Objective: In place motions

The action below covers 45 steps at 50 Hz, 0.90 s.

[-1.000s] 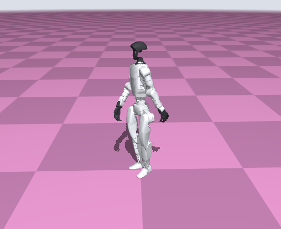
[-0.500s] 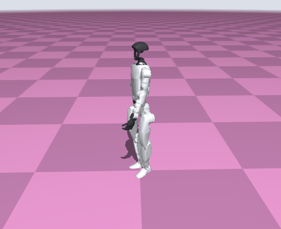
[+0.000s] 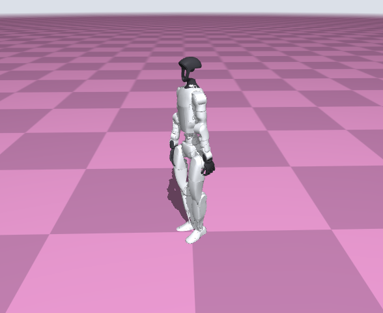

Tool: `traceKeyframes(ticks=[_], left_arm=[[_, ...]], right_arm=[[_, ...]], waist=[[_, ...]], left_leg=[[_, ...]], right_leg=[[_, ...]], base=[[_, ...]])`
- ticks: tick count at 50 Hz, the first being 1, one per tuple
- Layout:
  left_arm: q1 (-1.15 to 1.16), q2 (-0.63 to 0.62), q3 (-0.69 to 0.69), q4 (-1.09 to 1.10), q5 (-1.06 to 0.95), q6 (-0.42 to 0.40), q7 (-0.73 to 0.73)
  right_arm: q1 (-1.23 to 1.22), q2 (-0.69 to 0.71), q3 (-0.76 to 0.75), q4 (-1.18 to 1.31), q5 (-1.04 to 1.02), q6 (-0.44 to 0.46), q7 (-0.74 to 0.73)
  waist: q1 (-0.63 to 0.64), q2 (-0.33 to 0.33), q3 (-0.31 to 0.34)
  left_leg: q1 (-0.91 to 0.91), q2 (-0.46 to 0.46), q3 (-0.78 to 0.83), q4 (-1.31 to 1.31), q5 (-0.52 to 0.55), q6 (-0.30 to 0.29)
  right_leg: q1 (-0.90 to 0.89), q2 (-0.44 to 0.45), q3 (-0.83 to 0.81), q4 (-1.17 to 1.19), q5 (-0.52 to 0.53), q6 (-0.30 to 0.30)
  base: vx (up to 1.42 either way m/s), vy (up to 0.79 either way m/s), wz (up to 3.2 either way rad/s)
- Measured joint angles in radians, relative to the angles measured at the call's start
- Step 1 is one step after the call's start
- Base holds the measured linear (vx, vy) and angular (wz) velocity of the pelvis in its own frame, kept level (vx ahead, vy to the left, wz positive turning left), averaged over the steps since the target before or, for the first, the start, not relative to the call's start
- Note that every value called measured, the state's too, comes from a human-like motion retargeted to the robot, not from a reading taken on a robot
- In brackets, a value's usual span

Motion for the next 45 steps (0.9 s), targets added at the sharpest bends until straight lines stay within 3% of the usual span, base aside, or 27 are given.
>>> traceKeyframes(ticks=[4,8,13,17,23,30,33,40,45], left_arm=[[0.172,0.014,0.060,0.053,-0.025,0.044,-0.045],[0.311,0.022,0.102,0.039,0.021,0.037,-0.054],[0.337,0.016,0.177,0.030,-0.018,0.051,-0.031],[0.252,0.005,0.193,0.024,-0.132,0.051,0.018],[-0.004,-0.016,0.111,-0.024,-0.209,0.024,0.085],[-0.229,-0.051,0.018,-0.293,-0.228,-0.022,0.019],[-0.298,-0.055,-0.017,-0.413,-0.236,-0.042,0.022],[-0.376,-0.019,-0.097,-0.573,-0.190,-0.068,0.041],[-0.334,-0.012,-0.117,-0.556,-0.153,-0.081,0.046]], right_arm=[[-0.086,0.057,0.082,-0.116,0.044,-0.043,0.028],[-0.145,0.093,0.145,-0.227,0.089,-0.083,0.042],[-0.164,0.100,0.186,-0.289,0.092,-0.100,0.049],[-0.143,0.087,0.190,-0.267,0.057,-0.108,0.041],[-0.070,0.040,0.124,-0.075,-0.027,-0.070,0.012],[0.057,-0.048,-0.029,0.155,-0.123,0.061,-0.017],[0.123,-0.094,-0.103,0.193,-0.129,0.072,-0.051],[0.226,-0.172,-0.230,0.250,-0.058,0.071,-0.118],[0.224,-0.175,-0.227,0.257,-0.015,0.097,-0.138]], waist=[[-0.009,0.002,0.001],[-0.015,0.006,0.007],[-0.014,-0.002,0.010],[-0.019,-0.009,0.007],[-0.023,-0.012,0.002],[-0.038,-0.011,0.000],[-0.041,-0.007,0.002],[-0.041,0.003,0.008],[-0.033,0.010,0.003]], left_leg=[[0.011,0.002,0.007,-0.004,-0.003,-0.003],[0.020,0.006,0.013,-0.008,-0.003,-0.005],[0.024,0.005,0.014,-0.007,0.000,-0.007],[0.015,0.002,0.005,0.000,0.001,-0.007],[-0.003,0.003,-0.006,0.010,-0.001,-0.004],[-0.007,0.007,0.000,0.006,0.000,0.001],[-0.007,0.008,0.006,0.007,-0.004,0.002],[-0.003,0.012,0.013,0.009,-0.012,0.002],[-0.003,0.010,0.012,0.006,-0.012,0.004]], right_leg=[[-0.001,0.004,0.015,0.004,0.000,-0.002],[-0.001,0.009,0.026,0.007,0.001,-0.003],[0.005,0.007,0.023,0.007,0.001,-0.004],[0.003,0.001,0.018,0.008,-0.001,-0.003],[-0.004,-0.003,0.013,0.014,-0.006,-0.002],[-0.004,-0.001,-0.002,0.006,-0.003,0.003],[-0.005,-0.001,-0.003,0.004,-0.002,0.003],[-0.005,0.002,-0.004,0.004,-0.002,0.000],[-0.004,0.002,-0.007,0.001,-0.003,-0.001]], base=[[0.00,0.00,0.00],[0.00,0.00,0.00],[0.00,0.00,0.00],[0.00,0.00,0.00],[-0.03,-0.01,0.03],[0.00,0.00,-0.06],[0.00,0.02,-0.22],[0.00,0.01,-0.05],[0.00,0.00,0.00]])
